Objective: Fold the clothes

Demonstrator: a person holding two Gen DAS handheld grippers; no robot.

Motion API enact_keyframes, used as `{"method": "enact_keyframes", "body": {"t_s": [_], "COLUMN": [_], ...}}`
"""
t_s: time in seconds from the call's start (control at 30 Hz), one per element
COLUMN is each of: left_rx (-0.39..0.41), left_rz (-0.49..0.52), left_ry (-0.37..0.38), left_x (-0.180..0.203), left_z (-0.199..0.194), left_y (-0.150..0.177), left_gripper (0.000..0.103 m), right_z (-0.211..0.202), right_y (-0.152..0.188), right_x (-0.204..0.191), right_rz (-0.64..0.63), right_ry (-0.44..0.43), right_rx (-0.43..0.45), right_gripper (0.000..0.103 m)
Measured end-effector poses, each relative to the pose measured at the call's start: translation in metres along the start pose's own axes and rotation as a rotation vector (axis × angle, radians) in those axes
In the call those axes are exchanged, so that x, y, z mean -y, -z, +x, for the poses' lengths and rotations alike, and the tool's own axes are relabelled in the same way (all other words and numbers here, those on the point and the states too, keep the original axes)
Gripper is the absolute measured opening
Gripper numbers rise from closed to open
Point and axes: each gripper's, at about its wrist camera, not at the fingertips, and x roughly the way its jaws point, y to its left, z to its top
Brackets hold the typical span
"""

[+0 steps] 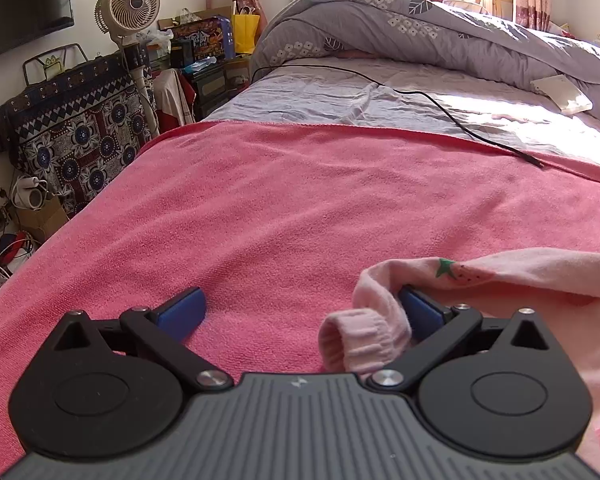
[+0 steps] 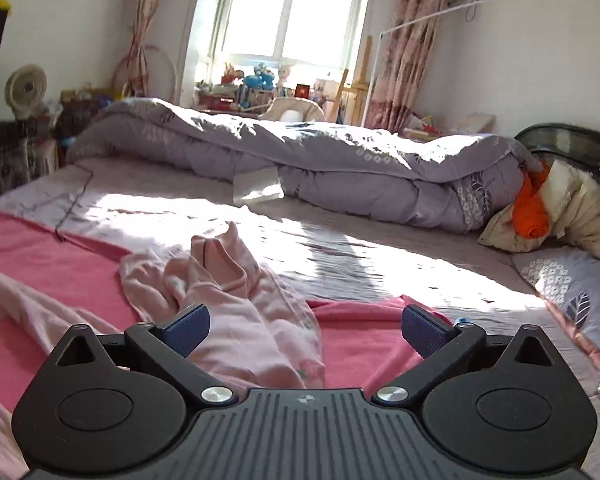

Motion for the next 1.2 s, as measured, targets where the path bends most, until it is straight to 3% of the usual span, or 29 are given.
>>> {"method": "enact_keyframes", "body": {"t_s": [0.1,0.17,0.23,0.27,0.33,0.37,0.43,0.5,0.57,0.67,0.73,0.77,0.8,0.83,1.07,1.2], "left_rx": [0.003,0.003,0.003,0.005,0.009,0.011,0.014,0.016,0.017,0.016,0.016,0.016,0.016,0.016,0.014,0.013], "left_rz": [-0.003,-0.003,-0.004,-0.004,-0.005,-0.006,-0.007,-0.007,-0.01,-0.018,-0.02,-0.021,-0.023,-0.024,-0.028,-0.025], "left_ry": [0.002,0.002,0.001,0.001,0.001,0.002,0.001,0.0,0.002,0.008,0.009,0.01,0.011,0.012,0.015,0.012], "left_x": [-0.001,0.0,0.001,0.001,0.002,0.002,0.002,0.002,0.002,0.0,0.0,-0.001,-0.001,-0.001,-0.001,0.0], "left_z": [0.0,0.0,0.0,0.0,0.0,0.0,0.0,0.0,0.0,0.0,0.0,0.0,0.0,0.0,0.001,0.001], "left_y": [0.001,0.0,-0.001,0.0,0.0,0.0,0.001,0.001,0.001,0.002,0.002,0.002,0.002,0.002,0.002,0.001], "left_gripper": [0.103,0.103,0.103,0.103,0.103,0.103,0.103,0.103,0.103,0.103,0.103,0.103,0.103,0.103,0.103,0.103], "right_z": [0.069,0.137,0.181,0.203,0.209,0.207,0.201,0.195,0.19,0.193,0.212,0.226,0.234,0.233,0.145,0.072], "right_y": [-0.016,-0.005,0.017,0.028,0.037,0.03,0.007,-0.034,-0.079,-0.133,-0.148,-0.15,-0.143,-0.13,0.0,0.072], "right_x": [-0.034,-0.072,-0.094,-0.105,-0.109,-0.105,-0.086,-0.067,-0.05,-0.047,-0.048,-0.046,-0.044,-0.045,-0.085,-0.132], "right_rz": [-0.085,-0.18,-0.196,-0.204,-0.13,-0.1,0.005,0.064,0.085,0.033,-0.045,-0.045,-0.047,-0.062,-0.409,-0.662], "right_ry": [-0.053,-0.032,0.011,0.032,0.059,0.072,0.122,0.218,0.316,0.325,0.369,0.388,0.378,0.353,0.034,-0.101], "right_rx": [-0.1,-0.263,-0.373,-0.428,-0.399,-0.383,-0.319,-0.191,-0.032,0.189,0.157,0.045,-0.033,-0.056,-0.099,-0.029], "right_gripper": [0.103,0.103,0.1,0.076,0.059,0.04,0.035,0.032,0.032,0.036,0.07,0.102,0.101,0.102,0.102,0.1]}}
